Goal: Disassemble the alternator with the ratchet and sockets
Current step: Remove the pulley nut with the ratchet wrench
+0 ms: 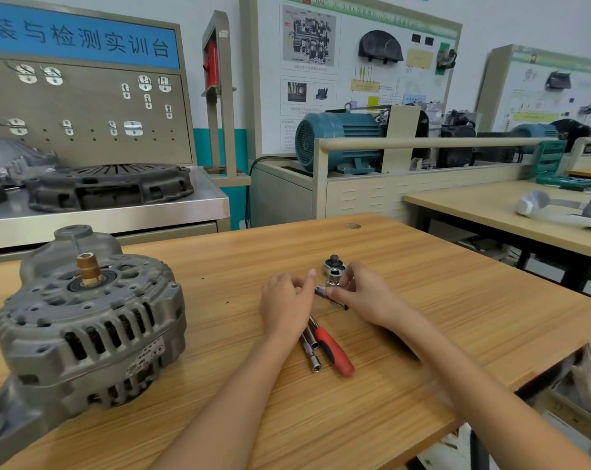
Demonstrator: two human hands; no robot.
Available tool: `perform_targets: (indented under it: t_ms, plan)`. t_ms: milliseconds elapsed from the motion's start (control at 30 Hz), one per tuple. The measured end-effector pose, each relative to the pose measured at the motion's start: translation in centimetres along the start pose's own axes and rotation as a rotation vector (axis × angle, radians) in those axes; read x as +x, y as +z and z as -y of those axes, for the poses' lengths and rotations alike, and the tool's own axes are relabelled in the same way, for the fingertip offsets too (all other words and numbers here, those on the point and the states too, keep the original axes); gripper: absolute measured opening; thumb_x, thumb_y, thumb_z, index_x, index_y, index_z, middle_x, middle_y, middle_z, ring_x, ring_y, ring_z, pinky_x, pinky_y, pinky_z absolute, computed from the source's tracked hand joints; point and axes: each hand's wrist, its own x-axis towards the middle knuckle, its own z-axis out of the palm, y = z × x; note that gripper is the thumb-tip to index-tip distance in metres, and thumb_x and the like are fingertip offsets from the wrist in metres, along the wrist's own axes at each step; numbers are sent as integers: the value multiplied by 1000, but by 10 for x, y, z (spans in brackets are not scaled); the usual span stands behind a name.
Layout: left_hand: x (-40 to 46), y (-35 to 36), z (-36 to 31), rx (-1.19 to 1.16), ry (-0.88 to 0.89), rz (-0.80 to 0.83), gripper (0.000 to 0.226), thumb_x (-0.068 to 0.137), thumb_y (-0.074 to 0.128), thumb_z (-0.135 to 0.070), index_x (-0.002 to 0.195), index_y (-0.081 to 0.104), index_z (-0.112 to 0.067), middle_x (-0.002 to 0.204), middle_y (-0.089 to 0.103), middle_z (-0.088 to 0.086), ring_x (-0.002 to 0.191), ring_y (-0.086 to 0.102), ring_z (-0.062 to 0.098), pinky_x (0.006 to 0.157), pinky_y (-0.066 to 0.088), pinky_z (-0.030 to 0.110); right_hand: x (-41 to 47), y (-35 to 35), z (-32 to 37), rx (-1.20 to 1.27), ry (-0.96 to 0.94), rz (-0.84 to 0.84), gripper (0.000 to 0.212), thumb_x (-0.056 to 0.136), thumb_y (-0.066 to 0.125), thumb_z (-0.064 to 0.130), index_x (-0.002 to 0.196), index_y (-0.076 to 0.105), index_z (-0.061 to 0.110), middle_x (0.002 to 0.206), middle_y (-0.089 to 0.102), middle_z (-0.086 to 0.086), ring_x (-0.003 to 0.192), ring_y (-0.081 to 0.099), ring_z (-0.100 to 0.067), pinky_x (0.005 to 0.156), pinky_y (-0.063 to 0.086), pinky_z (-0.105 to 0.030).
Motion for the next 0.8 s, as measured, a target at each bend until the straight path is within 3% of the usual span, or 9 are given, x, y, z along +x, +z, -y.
perform_targets:
  t_ms: [67,167,233,300,367,500,567,700,800]
  plan:
    - [1,-1,-1,9,-41,-30,49,93,46,-56,98,70,-14,105,62,1,109,50,20,98,40,40,1,-2,4,90,17,-4,29,85,67,34,79,42,20,74,51,4,65,45,-10,51,32,-20]
    - [2,-3,-4,-1,-96,53,52,92,40,-61,90,72,-20,85,60,-3,101,50,21,97,41,41,1,-4,12,187,-21,1,30,83,70,29,79,43,18,68,52,3,54,43,-5,44,32,-11]
    - [3,-6,-6,-284,-168,127,49,93,45,-56,83,71,-16,83,63,2,91,57,19,87,47,32,0,-4,16,272,-28,29,29,83,72,25,81,45,15,69,54,0,53,46,-5,43,34,-10]
    - [1,-12,-10,-564,-239,157,41,94,49,-49,77,67,-16,77,65,2,72,59,9,64,47,17,0,-6,15,397,-17,65,19,87,67,21,86,50,12,74,61,-4,57,53,-9,48,42,-14]
    - [1,-15,-11,-696,-296,124,36,95,50,-45,75,64,-18,71,63,-3,63,58,5,57,45,17,3,-13,11,435,-10,28,10,92,59,18,90,53,10,79,65,-4,60,56,-7,53,46,-15]
    - [2,-21,-14,-992,-395,72,31,97,49,-37,80,60,-14,67,60,-2,56,58,10,60,48,26,18,-24,-6,46,53,-132,9,94,56,18,96,60,10,90,61,1,85,56,-12,70,44,-20]
    - [3,-25,-15,-1127,-443,75,31,100,45,-36,87,58,-11,60,57,-2,48,58,9,54,49,25,21,-24,-15,-57,72,-95,12,92,59,23,97,62,13,94,60,3,89,55,-11,71,42,-21]
    - [2,-27,-14,-1084,-466,125,37,101,39,-42,91,56,-11,50,42,-5,39,38,7,39,34,19,23,-21,-22,-97,76,25,19,88,65,29,99,65,14,95,61,2,91,57,-13,73,43,-24]
    - [1,-28,-12,-1046,-449,164,37,102,37,-39,88,56,-10,47,38,-6,35,33,5,34,27,18,25,-17,-24,-119,107,-46,23,87,66,30,101,60,12,96,61,-2,90,57,-15,71,45,-25]
